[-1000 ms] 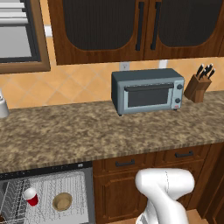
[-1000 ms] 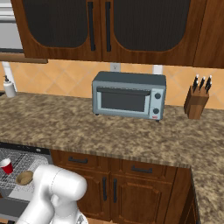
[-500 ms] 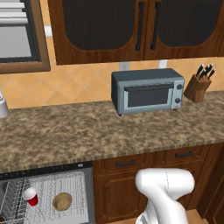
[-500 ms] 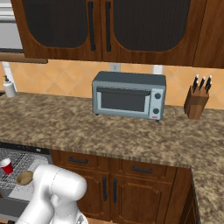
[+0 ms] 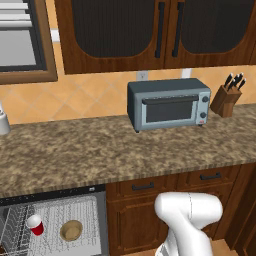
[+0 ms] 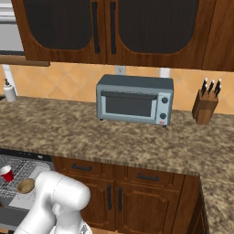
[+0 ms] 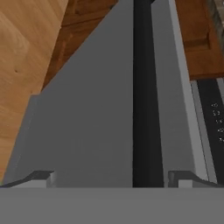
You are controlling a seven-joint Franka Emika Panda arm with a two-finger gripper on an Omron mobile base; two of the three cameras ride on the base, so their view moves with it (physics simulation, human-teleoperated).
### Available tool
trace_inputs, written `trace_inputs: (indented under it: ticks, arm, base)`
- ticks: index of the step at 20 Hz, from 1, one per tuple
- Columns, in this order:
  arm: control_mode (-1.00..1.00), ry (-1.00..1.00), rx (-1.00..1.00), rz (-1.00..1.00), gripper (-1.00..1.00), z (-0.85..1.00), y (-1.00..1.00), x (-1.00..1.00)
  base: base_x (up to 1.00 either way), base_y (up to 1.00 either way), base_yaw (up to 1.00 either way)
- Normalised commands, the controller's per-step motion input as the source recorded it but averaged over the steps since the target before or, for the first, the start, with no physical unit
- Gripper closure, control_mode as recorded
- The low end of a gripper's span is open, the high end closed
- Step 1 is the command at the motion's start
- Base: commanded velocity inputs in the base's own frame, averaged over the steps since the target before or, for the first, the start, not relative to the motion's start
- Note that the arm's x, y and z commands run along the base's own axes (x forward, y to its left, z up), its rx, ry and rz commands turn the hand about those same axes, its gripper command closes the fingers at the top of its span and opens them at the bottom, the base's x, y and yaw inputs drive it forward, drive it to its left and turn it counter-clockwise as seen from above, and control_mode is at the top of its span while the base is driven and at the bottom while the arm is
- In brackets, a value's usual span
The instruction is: Pick up the cup and bowl from the counter, place them in the dishwasher, and close the dishwasher door.
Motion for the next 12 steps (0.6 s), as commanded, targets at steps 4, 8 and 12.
trace_inputs:
  ticks: [4, 8, 12]
  arm:
    - [-1.00, -0.13, 0.00, 0.00, -1.00, -0.21, -0.02, 0.80]
    - [-1.00, -0.12, 0.00, 0.00, -1.00, -0.07, -0.13, 1.00]
    - [-1.00, -0.11, 0.01, -0.01, -1.00, -0.01, -0.19, 0.98]
  base:
    - [0.00, 0.00, 0.00]
    - [0.00, 0.00, 0.00]
    - [0.00, 0.00, 0.00]
